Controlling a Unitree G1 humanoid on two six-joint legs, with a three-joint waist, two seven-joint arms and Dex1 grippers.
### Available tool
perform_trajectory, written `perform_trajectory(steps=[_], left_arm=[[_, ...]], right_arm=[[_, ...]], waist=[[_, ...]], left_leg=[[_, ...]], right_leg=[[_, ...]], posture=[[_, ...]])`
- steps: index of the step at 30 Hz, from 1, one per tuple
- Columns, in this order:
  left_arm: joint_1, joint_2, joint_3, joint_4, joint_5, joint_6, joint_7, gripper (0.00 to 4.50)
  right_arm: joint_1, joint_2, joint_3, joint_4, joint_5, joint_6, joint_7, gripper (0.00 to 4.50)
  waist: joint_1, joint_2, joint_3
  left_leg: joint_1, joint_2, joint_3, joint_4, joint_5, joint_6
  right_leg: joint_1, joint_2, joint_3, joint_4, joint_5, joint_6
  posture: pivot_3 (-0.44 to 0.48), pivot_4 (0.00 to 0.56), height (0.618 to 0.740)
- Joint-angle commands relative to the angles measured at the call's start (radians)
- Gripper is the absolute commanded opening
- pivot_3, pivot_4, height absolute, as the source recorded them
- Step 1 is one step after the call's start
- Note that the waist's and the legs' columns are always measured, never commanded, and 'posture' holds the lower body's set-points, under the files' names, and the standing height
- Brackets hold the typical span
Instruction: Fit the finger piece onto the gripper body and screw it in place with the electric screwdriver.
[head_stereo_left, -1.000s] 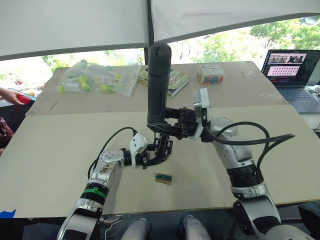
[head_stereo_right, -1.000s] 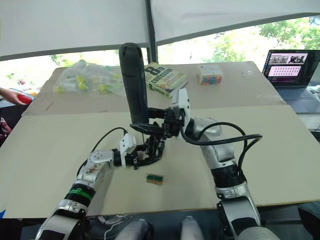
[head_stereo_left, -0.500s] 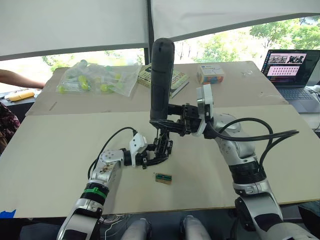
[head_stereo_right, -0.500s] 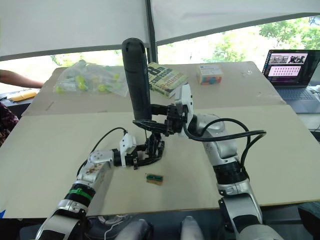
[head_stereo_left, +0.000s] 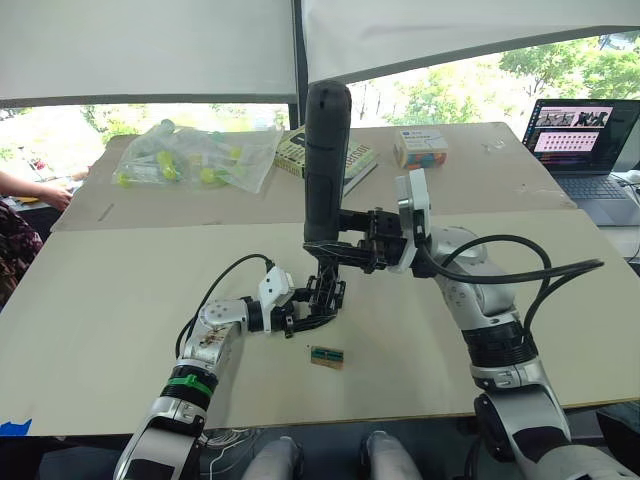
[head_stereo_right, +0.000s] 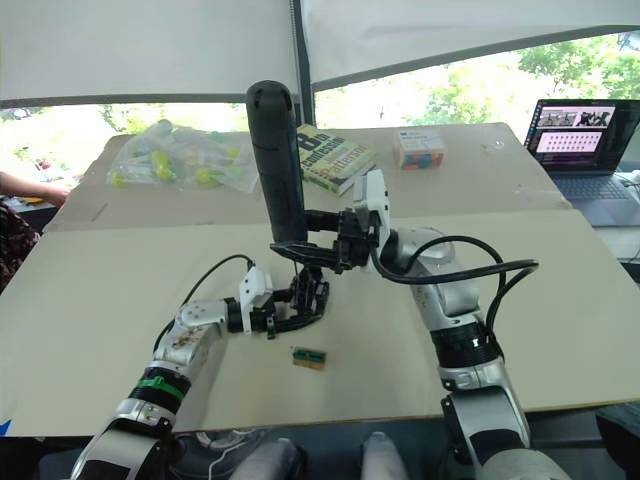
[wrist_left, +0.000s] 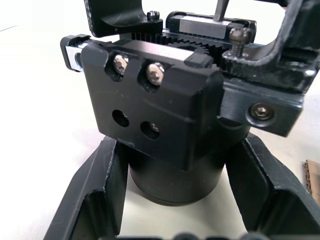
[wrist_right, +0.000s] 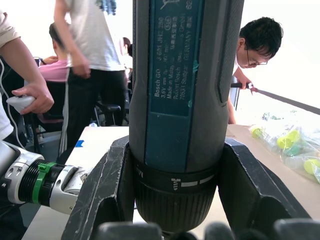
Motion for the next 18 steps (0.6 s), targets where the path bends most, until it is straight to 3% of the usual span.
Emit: perform_trajectory(steps=[1,18], left_arm=[[0.028,-0.005,-0.029,0.013,0.012,0.014,-0.014,2.32],[0.027,-0.008,-0.031,0.015,0.012,0.013,-0.013,2.32]], right_arm=[[-0.025,-0.004,-0.032,-0.046,0.035,-0.007,0.005,1.92],[-0.025,-0.003,-0.032,-0.047,0.04,0.006,0.007,1.92]], waist=[[0.0,0.0,0.0],[0.0,0.0,0.0]], left_leg=[[0.0,0.0,0.0,0.0,0.0,0.0],[0.0,0.0,0.0,0.0,0.0,0.0]], right_leg=[[0.0,0.0,0.0,0.0,0.0,0.0],[0.0,0.0,0.0,0.0,0.0,0.0]], posture=[[0.0,0.15,0.74],[0.0,0.15,0.74]])
